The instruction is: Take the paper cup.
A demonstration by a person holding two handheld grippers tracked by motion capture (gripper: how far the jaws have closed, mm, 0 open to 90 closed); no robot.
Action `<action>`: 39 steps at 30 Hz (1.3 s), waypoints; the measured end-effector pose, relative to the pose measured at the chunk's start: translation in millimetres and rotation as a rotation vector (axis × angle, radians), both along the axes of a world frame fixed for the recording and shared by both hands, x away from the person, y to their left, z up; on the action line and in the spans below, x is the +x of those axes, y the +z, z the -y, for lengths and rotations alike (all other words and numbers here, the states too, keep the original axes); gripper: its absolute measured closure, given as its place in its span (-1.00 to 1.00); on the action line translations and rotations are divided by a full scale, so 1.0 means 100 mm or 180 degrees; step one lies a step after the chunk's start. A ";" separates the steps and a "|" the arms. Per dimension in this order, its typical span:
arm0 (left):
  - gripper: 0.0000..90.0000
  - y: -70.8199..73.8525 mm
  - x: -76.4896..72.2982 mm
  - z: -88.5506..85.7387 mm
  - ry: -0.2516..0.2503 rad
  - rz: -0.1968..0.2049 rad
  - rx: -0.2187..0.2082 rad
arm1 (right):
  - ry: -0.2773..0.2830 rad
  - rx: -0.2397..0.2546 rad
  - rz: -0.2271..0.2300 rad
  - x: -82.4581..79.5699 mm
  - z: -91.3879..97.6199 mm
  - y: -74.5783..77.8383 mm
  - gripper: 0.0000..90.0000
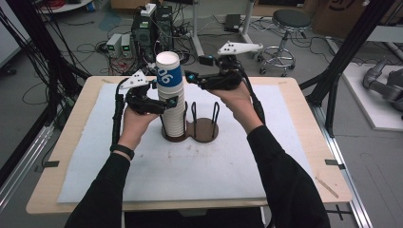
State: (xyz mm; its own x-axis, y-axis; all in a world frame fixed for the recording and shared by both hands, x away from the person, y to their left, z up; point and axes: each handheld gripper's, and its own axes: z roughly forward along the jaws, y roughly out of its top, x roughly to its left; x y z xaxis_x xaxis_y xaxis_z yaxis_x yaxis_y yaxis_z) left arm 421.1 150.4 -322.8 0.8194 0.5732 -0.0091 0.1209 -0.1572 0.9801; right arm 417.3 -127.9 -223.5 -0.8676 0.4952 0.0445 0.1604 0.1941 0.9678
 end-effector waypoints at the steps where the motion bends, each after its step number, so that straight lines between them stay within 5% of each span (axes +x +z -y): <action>1: -0.75 0.00 0.00 0.00 0.0000 0.0000 0.0000 | 0.0018 0.0014 -0.0004 0.02 -0.05 0.02 -0.56; 8: -0.75 0.01 0.01 0.01 -0.0011 -0.0003 0.0017 | 0.0060 0.0012 -0.0096 0.10 -0.34 0.11 -0.56; 15: -0.75 0.01 0.00 0.01 -0.0011 0.0001 0.0022 | -0.0065 -0.0150 -0.0092 0.17 -0.55 0.15 -0.56; 18: -0.75 0.01 0.00 0.01 -0.0020 0.0005 0.0024 | -0.0008 -0.0154 -0.0214 0.22 -0.61 0.13 -0.55; 21: -0.75 0.02 0.00 0.00 -0.0021 0.0003 0.0040 | 0.0102 -0.0156 -0.0213 0.23 -0.63 0.13 -0.34; 31: -0.75 0.02 -0.01 0.01 -0.0015 -0.0002 0.0035 | 0.0079 -0.0136 -0.0114 0.17 -0.62 0.20 -0.31; 39: -0.75 0.02 -0.01 0.01 -0.0018 0.0001 0.0032 | 0.0068 0.0036 0.0165 0.08 -0.55 0.43 -0.31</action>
